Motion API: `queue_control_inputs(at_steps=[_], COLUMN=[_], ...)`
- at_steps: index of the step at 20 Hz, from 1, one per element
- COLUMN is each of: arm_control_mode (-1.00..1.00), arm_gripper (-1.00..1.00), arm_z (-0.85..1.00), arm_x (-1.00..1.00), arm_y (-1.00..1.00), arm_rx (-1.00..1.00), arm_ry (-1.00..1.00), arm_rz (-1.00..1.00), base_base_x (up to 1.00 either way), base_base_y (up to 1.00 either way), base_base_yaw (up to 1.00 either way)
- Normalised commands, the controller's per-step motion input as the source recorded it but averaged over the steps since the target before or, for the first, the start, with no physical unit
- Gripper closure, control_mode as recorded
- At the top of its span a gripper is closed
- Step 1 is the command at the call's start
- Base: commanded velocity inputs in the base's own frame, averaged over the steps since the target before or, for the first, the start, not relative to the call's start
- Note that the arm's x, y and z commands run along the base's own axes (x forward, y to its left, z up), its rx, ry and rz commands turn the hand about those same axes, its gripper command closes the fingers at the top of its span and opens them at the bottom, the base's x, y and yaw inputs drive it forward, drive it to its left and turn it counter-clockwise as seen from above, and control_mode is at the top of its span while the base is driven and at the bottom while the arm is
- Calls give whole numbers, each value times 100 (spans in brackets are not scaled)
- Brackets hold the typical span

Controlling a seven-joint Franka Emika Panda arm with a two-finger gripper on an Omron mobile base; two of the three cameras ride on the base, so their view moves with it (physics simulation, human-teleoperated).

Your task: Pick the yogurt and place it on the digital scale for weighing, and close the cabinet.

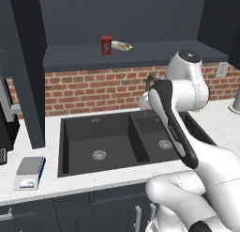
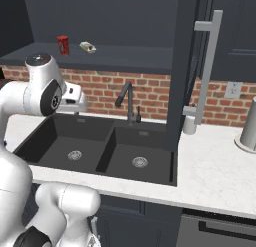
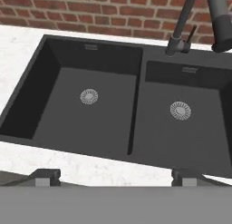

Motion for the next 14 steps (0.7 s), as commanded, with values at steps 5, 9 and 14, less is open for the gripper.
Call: queue_control_inputs(at_steps=[5,9,14], arm_control_mode=[-100,-100,-100], arm_gripper=[-100,-100,-100], arm_z=[41,55,66], arm_x=[-26,-32,-21], arm_y=[28,7,2], arm_rx=[-1,0,0], arm_ry=[-38,-37,-16], arm_rz=[14,18,9], base_base_x=[0,0,0], base_base_y=[0,0,0], base_base_yaw=[0,0,0])
